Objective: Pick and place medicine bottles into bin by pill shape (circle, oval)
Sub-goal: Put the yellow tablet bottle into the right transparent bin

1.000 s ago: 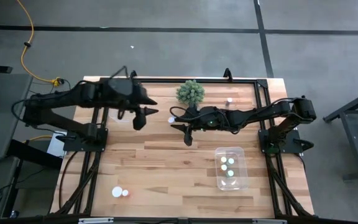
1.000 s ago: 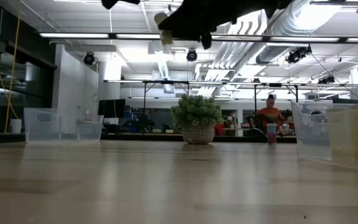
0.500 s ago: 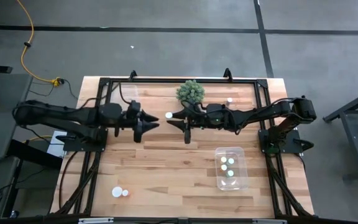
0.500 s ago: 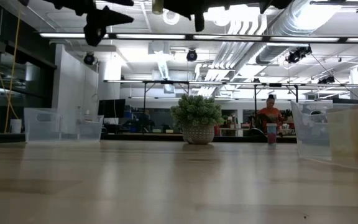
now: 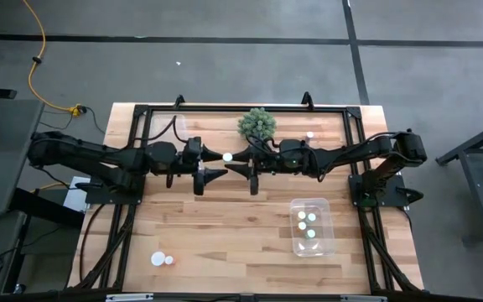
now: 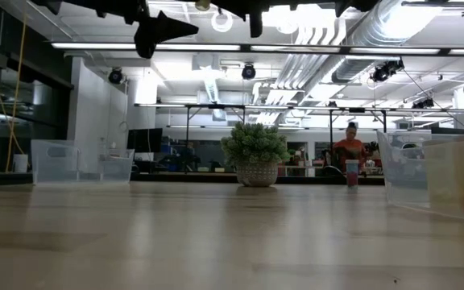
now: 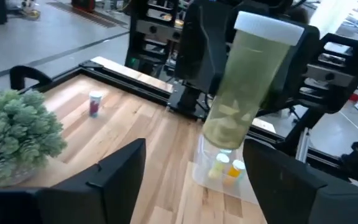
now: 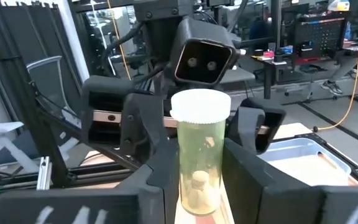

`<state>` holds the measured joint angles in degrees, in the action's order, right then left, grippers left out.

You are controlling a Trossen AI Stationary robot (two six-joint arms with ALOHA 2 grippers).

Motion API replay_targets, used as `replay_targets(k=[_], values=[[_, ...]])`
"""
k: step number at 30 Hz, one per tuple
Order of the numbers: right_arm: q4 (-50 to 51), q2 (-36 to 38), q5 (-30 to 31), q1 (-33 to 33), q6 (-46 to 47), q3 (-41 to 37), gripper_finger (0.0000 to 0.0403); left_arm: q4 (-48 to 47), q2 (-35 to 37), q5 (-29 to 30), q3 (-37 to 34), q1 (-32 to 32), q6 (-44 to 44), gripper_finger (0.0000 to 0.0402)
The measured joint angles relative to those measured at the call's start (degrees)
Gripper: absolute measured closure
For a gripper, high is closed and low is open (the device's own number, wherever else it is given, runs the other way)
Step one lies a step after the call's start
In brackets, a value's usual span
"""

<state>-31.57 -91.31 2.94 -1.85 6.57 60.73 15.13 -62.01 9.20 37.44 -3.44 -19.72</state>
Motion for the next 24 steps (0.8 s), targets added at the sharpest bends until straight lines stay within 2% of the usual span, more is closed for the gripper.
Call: replay_targets(k=[5, 11, 24], values=[[-0.1, 0.0, -1.8, 0.0, 0.0, 0.0, 0.0312, 5.8, -1.6, -3.3, 0.1, 0.1, 3.2, 0.0134], [-1.7, 0.0, -2.8, 0.0, 0.0, 0.0, 0.0312, 7.6, -2.7, -3.6, 0.1, 0.0, 3.5, 0.0139], [-3.6, 0.0, -2.8, 0.1, 1.5, 0.0, 0.0312, 10.6, -3.1, -3.4, 0.1, 0.1, 7.5, 0.0213]])
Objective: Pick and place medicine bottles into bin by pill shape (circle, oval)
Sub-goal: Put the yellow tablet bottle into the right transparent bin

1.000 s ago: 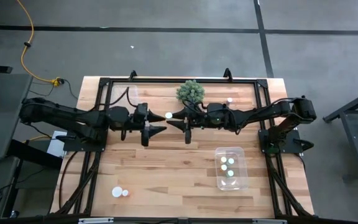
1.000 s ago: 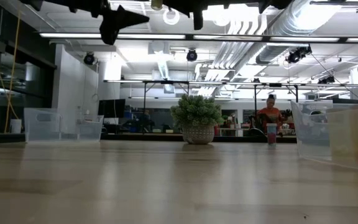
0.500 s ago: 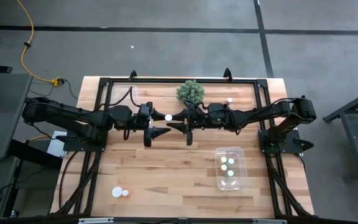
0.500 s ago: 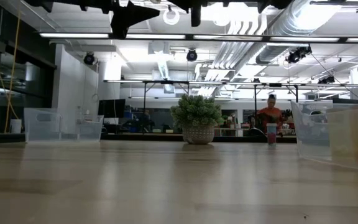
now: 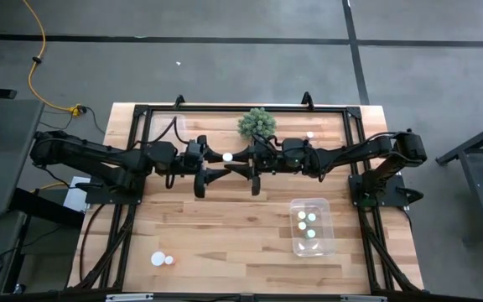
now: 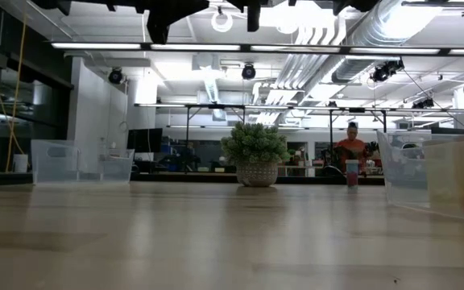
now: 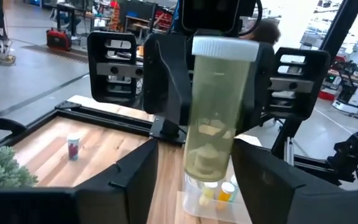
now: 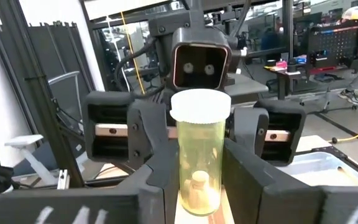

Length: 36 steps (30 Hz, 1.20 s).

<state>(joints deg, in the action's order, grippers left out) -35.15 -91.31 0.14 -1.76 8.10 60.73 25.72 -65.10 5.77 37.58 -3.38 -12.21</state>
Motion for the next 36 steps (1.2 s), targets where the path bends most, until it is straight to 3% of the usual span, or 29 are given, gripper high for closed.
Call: replay_targets(k=[14, 36], values=[[-0.7, 0.0, 0.0, 0.0, 0.9, 0.0, 0.0312, 1.6, -0.9, 0.0, 0.0, 0.0, 0.4, 0.0275], [-0.3, 0.0, -0.1, 0.3, 0.9, 0.0, 0.0312, 3.8, -0.9, -0.1, 0.0, 0.0, 0.6, 0.0305]])
